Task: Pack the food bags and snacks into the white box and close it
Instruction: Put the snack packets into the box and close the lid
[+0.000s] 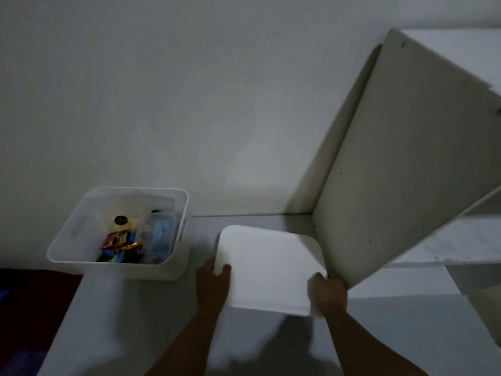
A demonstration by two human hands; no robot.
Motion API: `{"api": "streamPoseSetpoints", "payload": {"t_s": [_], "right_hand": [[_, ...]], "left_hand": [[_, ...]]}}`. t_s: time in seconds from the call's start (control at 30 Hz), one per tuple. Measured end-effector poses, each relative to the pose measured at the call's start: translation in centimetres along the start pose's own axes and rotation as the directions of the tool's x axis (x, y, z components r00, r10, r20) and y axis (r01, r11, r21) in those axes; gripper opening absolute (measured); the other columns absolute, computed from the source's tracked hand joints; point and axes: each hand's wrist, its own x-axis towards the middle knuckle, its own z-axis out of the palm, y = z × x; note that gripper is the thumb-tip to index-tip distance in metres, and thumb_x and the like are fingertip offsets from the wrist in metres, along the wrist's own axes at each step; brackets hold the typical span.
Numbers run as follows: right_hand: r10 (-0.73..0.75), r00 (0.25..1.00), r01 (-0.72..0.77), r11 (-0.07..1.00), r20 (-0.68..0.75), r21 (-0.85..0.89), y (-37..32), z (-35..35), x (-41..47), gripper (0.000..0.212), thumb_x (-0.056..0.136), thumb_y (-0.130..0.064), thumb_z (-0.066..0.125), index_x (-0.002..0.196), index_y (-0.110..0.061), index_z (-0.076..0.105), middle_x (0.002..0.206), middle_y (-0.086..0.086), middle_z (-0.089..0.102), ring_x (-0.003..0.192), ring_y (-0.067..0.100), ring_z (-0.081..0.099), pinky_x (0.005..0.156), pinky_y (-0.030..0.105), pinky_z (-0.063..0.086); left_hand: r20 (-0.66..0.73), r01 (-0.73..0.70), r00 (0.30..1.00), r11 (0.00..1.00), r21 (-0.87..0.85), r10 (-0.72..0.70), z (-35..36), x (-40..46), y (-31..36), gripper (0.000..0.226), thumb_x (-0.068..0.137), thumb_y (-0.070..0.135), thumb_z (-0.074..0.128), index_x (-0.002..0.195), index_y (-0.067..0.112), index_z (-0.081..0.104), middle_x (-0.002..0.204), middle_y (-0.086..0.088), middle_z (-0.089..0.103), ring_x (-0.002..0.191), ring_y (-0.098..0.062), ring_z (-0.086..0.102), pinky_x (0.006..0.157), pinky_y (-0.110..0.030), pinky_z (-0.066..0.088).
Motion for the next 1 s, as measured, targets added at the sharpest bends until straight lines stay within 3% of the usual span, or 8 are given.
{"api": "streamPoseSetpoints", "payload": {"t_s": [0.1,0.17,0.37,0.57,0.67,0.77,0.83,1.0], "right_hand": [[-0.036,0.996,0.042,0.996,-0.087,0.076,-2.9,-0.4,-1.8,0.038,0.092,-0.031,0.058,0.113,-0.002,0.071,0.113,0.021,0.072,0.107,0.040,0.067,0.091,0.040,0.050],[-0.060,0.989,0.082,0.983,-0.136,0.167,-5.2,-0.1,-3.6,0.039,0.090,-0.033,0.060,0.112,-0.004,0.073,0.109,0.018,0.074,0.105,0.040,0.068,0.093,0.041,0.051],[-0.170,0.978,0.203,0.915,-0.125,0.348,-11.2,3.7,-9.0,0.029,0.089,-0.023,0.061,0.102,-0.002,0.074,0.094,0.015,0.074,0.090,0.035,0.070,0.083,0.042,0.056],[-0.301,0.954,0.289,0.901,-0.014,0.323,-16.2,10.8,-14.9,0.033,0.090,-0.012,0.058,0.118,-0.005,0.073,0.112,0.016,0.074,0.106,0.036,0.067,0.096,0.044,0.054],[-0.334,0.942,0.306,0.887,0.025,0.345,-18.1,14.4,-17.3,0.034,0.088,-0.007,0.058,0.118,-0.003,0.074,0.112,0.017,0.075,0.106,0.035,0.067,0.097,0.044,0.054],[-0.349,0.935,0.304,0.884,0.069,0.354,-19.4,17.7,-19.0,0.035,0.087,-0.004,0.057,0.117,-0.004,0.075,0.112,0.015,0.075,0.101,0.030,0.067,0.093,0.039,0.054],[-0.345,0.933,0.290,0.889,0.101,0.353,-20.0,19.5,-19.8,0.038,0.087,-0.001,0.054,0.119,-0.004,0.074,0.114,0.015,0.074,0.096,0.027,0.064,0.091,0.038,0.054],[-0.328,0.937,0.273,0.904,0.124,0.328,-20.8,22.8,-20.8,0.039,0.087,0.001,0.053,0.119,-0.005,0.074,0.116,0.016,0.074,0.104,0.032,0.066,0.093,0.037,0.053]], "left_hand": [[0.014,-0.157,0.987,0.988,-0.014,0.157,-2.4,-0.2,4.6,0.032,0.089,0.024,0.065,0.120,0.015,0.068,0.105,0.005,0.067,0.093,-0.013,0.061,0.081,-0.024,0.043],[0.000,-0.218,0.976,0.975,-0.036,0.218,-4.8,0.0,6.9,0.032,0.093,0.023,0.061,0.124,0.018,0.065,0.107,0.008,0.065,0.095,-0.011,0.060,0.082,-0.023,0.042],[-0.087,-0.258,0.962,0.966,0.029,0.260,-13.9,3.0,9.7,0.036,0.093,0.032,0.055,0.127,0.025,0.062,0.118,0.001,0.069,0.108,-0.026,0.064,0.091,-0.037,0.050],[-0.176,-0.159,0.972,0.987,0.005,0.158,-24.5,6.4,7.0,0.032,0.092,0.025,0.057,0.122,0.022,0.068,0.114,0.000,0.068,0.112,-0.031,0.061,0.085,-0.032,0.039],[-0.221,-0.118,0.968,0.993,0.016,0.119,-28.2,8.1,5.1,0.031,0.094,0.022,0.059,0.122,0.013,0.070,0.122,-0.013,0.068,0.116,-0.034,0.058,0.083,-0.032,0.033],[-0.257,-0.037,0.965,0.997,0.075,0.055,-31.0,10.9,2.4,0.034,0.090,0.036,0.059,0.119,0.022,0.070,0.128,-0.011,0.063,0.132,-0.037,0.044,0.106,-0.049,0.033],[-0.233,0.008,0.972,0.995,0.103,0.016,-32.3,12.9,0.9,0.037,0.088,0.044,0.055,0.117,0.027,0.068,0.128,-0.009,0.061,0.134,-0.039,0.039,0.111,-0.058,0.028],[-0.078,-0.018,0.997,0.999,-0.040,0.014,-34.0,17.3,-2.5,0.060,0.078,0.057,0.052,0.123,0.021,0.067,0.124,-0.008,0.068,0.112,-0.034,0.061,0.101,-0.047,0.048]]}}
